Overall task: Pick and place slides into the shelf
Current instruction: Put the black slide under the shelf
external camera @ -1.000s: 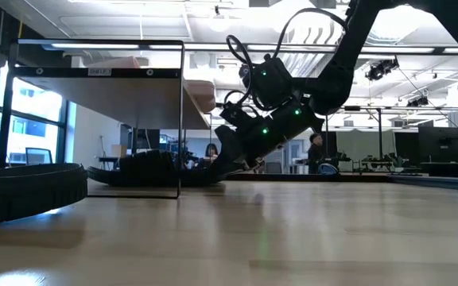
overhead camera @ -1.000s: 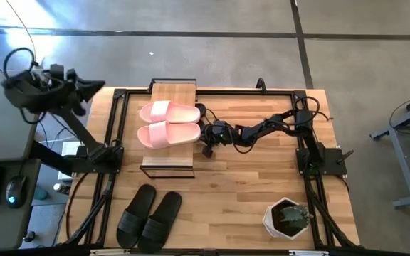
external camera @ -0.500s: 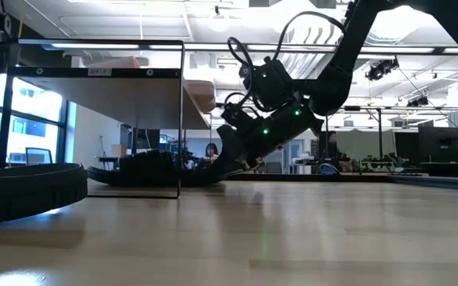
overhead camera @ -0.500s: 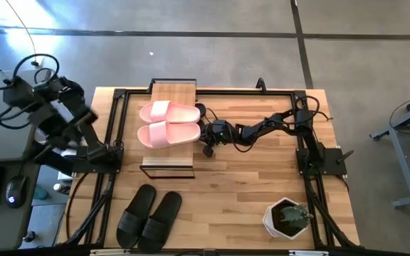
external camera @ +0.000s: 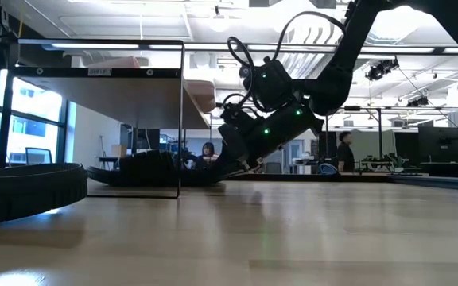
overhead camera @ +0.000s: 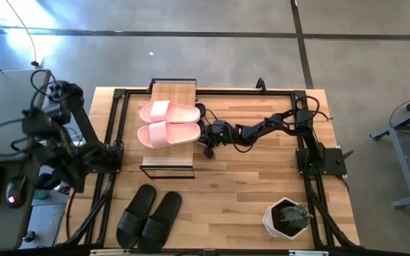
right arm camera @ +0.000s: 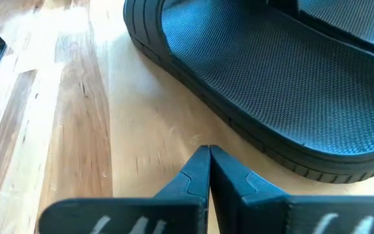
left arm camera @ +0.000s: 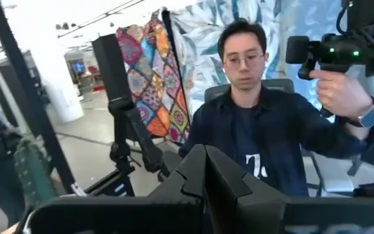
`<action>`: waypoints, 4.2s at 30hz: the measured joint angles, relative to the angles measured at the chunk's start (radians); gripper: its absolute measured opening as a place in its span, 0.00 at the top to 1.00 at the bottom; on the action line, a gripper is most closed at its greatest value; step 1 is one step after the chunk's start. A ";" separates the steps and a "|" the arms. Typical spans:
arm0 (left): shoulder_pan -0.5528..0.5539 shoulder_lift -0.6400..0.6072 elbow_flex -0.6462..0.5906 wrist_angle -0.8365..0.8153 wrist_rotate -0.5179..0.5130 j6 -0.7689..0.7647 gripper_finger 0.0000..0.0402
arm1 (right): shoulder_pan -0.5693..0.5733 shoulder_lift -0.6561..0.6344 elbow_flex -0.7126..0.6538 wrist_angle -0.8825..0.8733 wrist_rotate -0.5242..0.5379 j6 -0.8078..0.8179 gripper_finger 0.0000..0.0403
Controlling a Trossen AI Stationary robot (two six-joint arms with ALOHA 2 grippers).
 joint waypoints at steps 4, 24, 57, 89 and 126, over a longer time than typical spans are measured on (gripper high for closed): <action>0.000 0.041 -0.076 0.094 0.066 0.048 1.00 | 0.000 0.000 0.000 -0.006 -0.010 0.024 1.00; 0.750 0.425 -0.094 0.321 0.139 -0.021 1.00 | 0.000 0.000 0.000 -0.012 -0.055 0.023 1.00; 2.194 0.255 -0.060 -0.087 0.387 -0.389 1.00 | 0.000 0.000 -0.001 -0.018 -0.135 0.023 1.00; 1.779 0.253 -0.053 -0.798 -0.523 -0.798 1.00 | -0.001 0.000 -0.001 -0.018 -0.177 0.024 1.00; 1.958 0.337 -0.335 -0.918 -0.332 -0.914 1.00 | -0.001 0.000 -0.001 0.003 -0.224 0.017 1.00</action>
